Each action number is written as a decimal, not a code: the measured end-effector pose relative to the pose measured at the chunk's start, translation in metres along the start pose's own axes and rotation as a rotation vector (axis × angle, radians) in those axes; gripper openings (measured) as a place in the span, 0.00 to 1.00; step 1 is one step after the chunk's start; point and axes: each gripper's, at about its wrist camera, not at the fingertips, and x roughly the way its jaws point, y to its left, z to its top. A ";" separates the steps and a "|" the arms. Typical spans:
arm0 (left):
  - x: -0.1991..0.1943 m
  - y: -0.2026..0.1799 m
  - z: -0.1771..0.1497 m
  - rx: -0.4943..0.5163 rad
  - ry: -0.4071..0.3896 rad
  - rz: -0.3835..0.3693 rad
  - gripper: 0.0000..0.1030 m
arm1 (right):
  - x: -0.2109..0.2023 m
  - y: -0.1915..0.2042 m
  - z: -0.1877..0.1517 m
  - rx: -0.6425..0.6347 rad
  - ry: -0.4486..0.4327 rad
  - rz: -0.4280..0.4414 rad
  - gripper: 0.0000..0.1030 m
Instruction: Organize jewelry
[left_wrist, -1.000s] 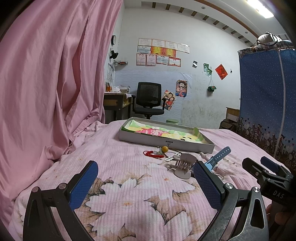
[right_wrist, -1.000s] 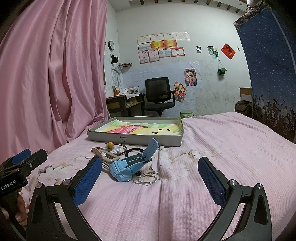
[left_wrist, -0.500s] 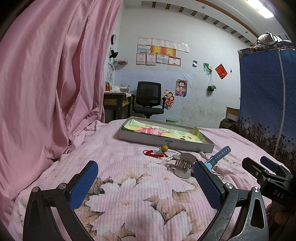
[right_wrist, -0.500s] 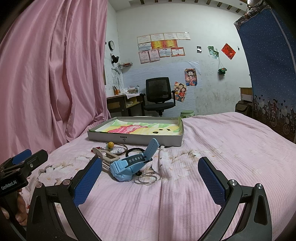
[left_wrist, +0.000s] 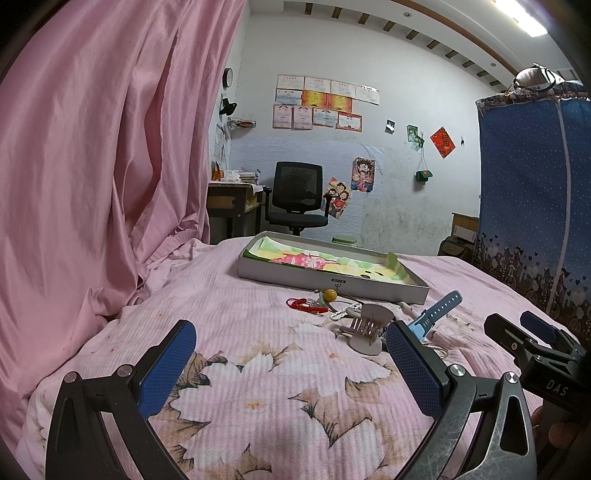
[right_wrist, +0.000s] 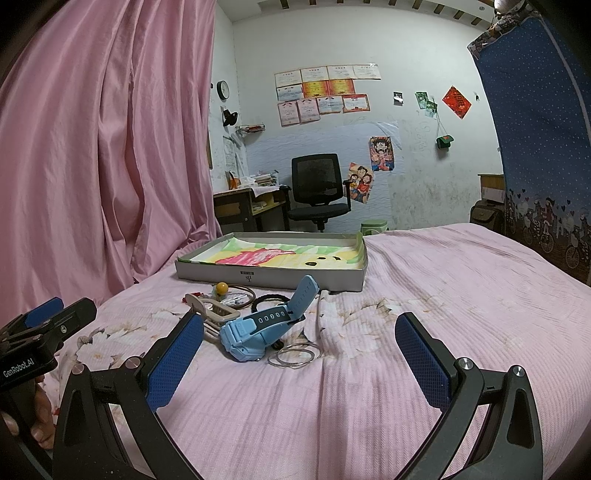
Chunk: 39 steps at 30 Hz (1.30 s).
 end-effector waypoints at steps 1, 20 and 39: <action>0.000 0.000 0.000 0.000 0.000 0.001 1.00 | 0.000 0.000 0.000 0.000 -0.001 0.000 0.99; 0.000 0.000 0.000 0.000 0.002 0.000 1.00 | 0.000 0.001 -0.001 0.001 -0.001 0.000 0.99; 0.032 0.007 0.000 -0.015 0.139 -0.055 1.00 | 0.032 0.001 0.005 -0.028 0.187 0.012 0.98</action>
